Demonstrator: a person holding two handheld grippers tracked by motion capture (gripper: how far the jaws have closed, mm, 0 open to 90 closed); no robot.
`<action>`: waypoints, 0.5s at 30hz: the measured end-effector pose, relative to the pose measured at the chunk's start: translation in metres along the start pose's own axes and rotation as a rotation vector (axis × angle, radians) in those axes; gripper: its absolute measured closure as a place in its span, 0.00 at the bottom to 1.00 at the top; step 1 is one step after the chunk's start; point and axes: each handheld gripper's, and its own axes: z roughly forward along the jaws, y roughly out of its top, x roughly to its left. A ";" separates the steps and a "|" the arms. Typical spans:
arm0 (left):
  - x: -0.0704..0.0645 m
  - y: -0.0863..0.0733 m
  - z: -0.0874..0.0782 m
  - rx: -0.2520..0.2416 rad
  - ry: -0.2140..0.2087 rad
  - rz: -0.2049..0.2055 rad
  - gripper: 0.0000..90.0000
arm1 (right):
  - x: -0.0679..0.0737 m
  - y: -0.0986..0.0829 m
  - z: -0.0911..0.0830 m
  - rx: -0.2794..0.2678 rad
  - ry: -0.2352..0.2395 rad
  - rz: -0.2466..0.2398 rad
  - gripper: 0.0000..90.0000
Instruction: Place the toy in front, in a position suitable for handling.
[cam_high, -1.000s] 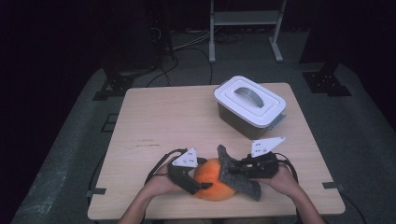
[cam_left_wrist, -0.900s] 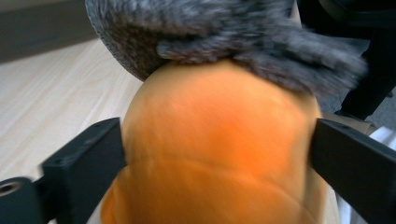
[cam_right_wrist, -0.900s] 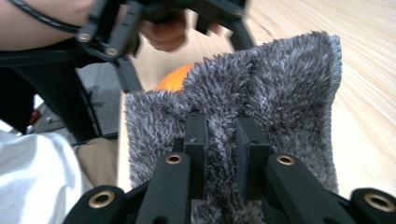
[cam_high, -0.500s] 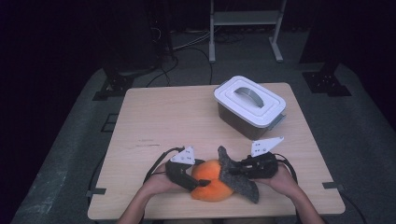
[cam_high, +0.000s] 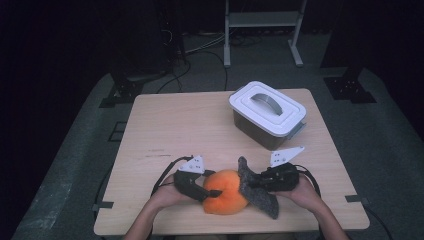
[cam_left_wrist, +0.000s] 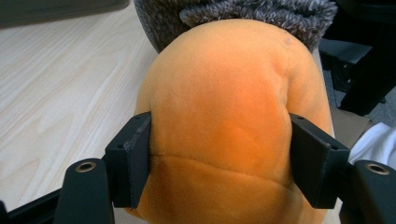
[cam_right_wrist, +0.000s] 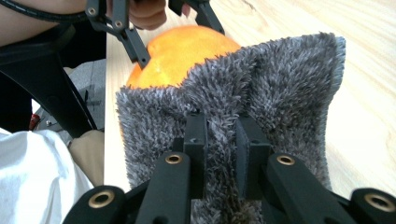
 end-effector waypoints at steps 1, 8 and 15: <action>0.000 0.000 0.000 -0.001 0.001 -0.004 0.33 | -0.002 -0.001 -0.001 0.019 -0.009 -0.003 0.84; -0.007 0.007 -0.001 -0.026 0.078 0.064 0.38 | -0.005 0.001 -0.011 -0.046 -0.045 -0.003 0.85; -0.021 0.013 0.004 -0.049 0.119 0.186 0.38 | 0.002 0.011 -0.011 -0.118 -0.038 -0.019 0.84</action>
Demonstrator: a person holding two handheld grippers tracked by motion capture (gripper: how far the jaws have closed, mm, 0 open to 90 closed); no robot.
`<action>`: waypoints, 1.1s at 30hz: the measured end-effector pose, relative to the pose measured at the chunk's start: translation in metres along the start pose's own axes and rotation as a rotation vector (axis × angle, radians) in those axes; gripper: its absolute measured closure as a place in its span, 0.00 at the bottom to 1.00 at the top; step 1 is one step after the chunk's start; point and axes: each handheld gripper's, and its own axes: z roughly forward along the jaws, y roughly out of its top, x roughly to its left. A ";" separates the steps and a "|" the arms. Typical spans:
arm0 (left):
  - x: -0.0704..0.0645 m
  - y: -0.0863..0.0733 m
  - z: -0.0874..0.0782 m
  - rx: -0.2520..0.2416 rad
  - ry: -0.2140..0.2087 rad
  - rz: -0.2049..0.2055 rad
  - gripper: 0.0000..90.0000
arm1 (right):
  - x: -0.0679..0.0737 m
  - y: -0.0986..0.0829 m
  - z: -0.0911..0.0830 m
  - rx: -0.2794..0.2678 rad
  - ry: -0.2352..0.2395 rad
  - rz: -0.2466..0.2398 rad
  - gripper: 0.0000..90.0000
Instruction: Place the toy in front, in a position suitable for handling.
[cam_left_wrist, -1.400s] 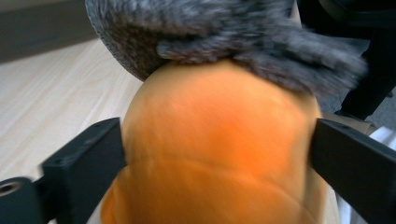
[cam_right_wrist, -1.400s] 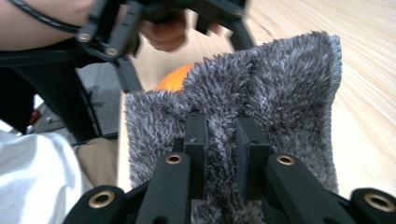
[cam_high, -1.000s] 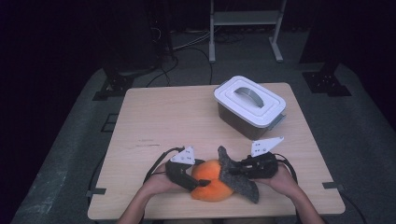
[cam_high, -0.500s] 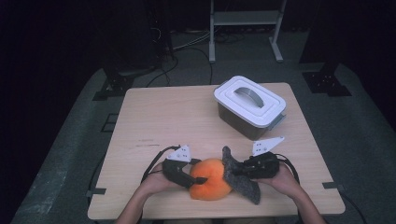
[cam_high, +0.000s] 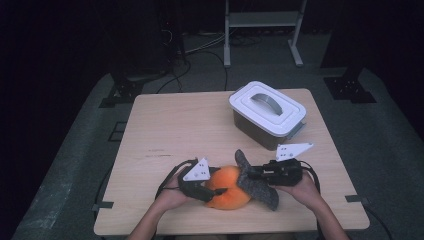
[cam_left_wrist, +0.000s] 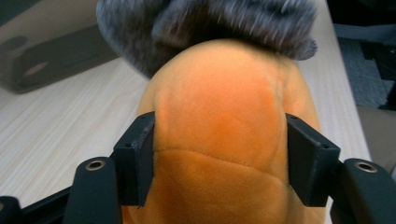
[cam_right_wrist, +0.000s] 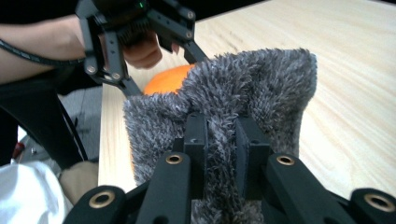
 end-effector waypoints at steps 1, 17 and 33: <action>0.000 0.000 -0.001 -0.001 -0.016 -0.005 0.36 | 0.000 -0.001 0.002 0.014 0.000 0.001 0.84; -0.001 0.001 -0.002 -0.001 0.026 -0.001 0.39 | 0.003 -0.003 0.008 0.065 0.026 -0.028 0.85; 0.003 -0.002 -0.005 -0.027 0.006 -0.032 0.30 | 0.009 0.003 0.011 0.036 -0.006 -0.053 0.85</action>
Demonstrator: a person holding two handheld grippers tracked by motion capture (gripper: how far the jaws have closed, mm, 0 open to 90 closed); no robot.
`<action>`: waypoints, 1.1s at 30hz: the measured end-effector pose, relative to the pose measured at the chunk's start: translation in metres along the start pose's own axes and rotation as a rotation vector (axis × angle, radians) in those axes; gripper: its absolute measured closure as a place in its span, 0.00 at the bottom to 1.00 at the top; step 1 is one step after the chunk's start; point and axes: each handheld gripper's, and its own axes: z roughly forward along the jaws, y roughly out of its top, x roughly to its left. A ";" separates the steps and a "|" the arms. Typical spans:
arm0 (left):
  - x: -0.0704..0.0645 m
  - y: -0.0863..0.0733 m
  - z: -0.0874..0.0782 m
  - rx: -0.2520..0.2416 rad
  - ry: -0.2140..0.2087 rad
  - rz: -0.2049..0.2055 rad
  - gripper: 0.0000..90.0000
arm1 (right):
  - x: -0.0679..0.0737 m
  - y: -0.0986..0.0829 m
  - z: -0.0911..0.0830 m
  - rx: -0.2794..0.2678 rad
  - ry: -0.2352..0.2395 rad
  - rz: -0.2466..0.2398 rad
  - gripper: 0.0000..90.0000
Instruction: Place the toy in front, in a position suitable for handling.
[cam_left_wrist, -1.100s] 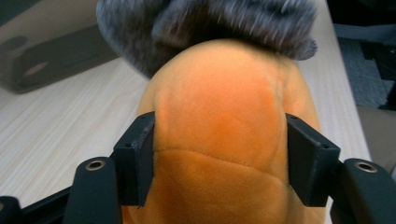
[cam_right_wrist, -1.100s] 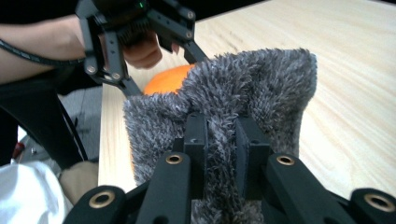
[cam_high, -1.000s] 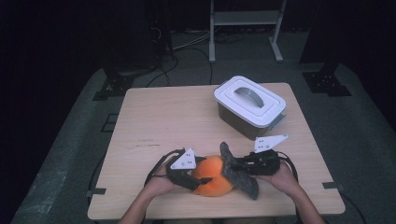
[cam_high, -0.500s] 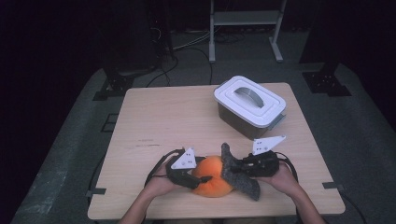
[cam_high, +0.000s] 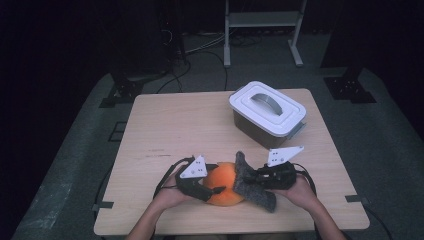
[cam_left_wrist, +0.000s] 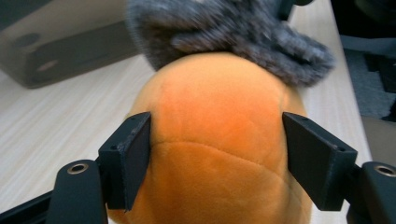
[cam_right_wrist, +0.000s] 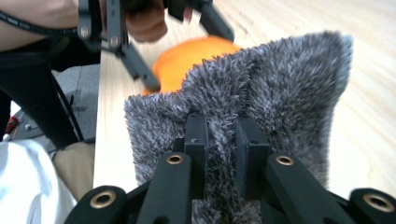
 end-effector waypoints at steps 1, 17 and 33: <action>-0.002 0.001 0.000 -0.001 -0.007 0.019 0.30 | 0.000 0.002 -0.001 -0.021 -0.001 0.005 0.85; 0.002 0.000 0.001 0.021 -0.035 -0.036 0.22 | 0.005 0.002 0.005 0.010 0.034 -0.017 0.85; -0.004 0.002 -0.001 0.014 -0.060 0.044 0.29 | -0.008 -0.003 -0.004 -0.029 0.016 0.044 0.85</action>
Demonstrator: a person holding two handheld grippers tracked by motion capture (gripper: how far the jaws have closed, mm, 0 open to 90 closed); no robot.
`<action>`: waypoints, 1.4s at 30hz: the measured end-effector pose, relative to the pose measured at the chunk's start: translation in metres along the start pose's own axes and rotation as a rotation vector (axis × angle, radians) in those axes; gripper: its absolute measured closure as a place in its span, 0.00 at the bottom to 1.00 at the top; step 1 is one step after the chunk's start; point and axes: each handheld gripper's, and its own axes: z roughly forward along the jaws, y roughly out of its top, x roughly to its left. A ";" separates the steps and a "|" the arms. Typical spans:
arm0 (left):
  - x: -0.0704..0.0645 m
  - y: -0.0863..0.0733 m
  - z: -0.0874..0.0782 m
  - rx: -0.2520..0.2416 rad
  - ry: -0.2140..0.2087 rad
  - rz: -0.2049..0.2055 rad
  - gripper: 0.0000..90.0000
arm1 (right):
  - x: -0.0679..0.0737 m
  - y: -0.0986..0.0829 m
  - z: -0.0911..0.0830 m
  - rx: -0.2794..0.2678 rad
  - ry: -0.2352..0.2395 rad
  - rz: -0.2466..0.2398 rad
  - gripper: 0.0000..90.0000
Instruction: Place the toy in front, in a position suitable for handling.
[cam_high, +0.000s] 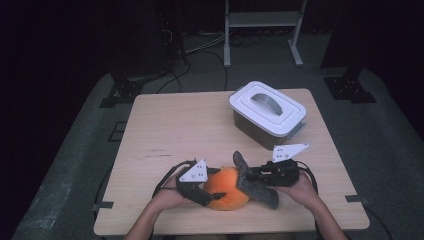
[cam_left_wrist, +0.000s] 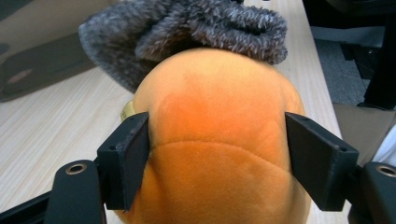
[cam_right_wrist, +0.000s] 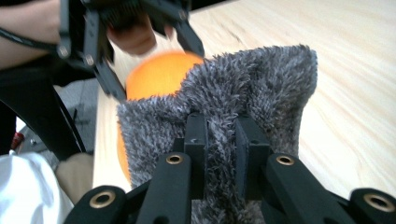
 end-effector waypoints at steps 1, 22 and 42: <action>0.001 0.001 0.000 0.004 -0.002 -0.006 0.26 | 0.001 0.000 0.002 0.011 0.001 -0.008 0.85; 0.012 -0.008 -0.005 0.021 -0.053 -0.118 0.29 | -0.009 -0.018 0.005 0.094 0.021 0.060 0.84; 0.007 -0.004 -0.004 0.000 -0.040 -0.074 0.32 | 0.001 -0.001 -0.007 -0.021 0.041 0.025 0.85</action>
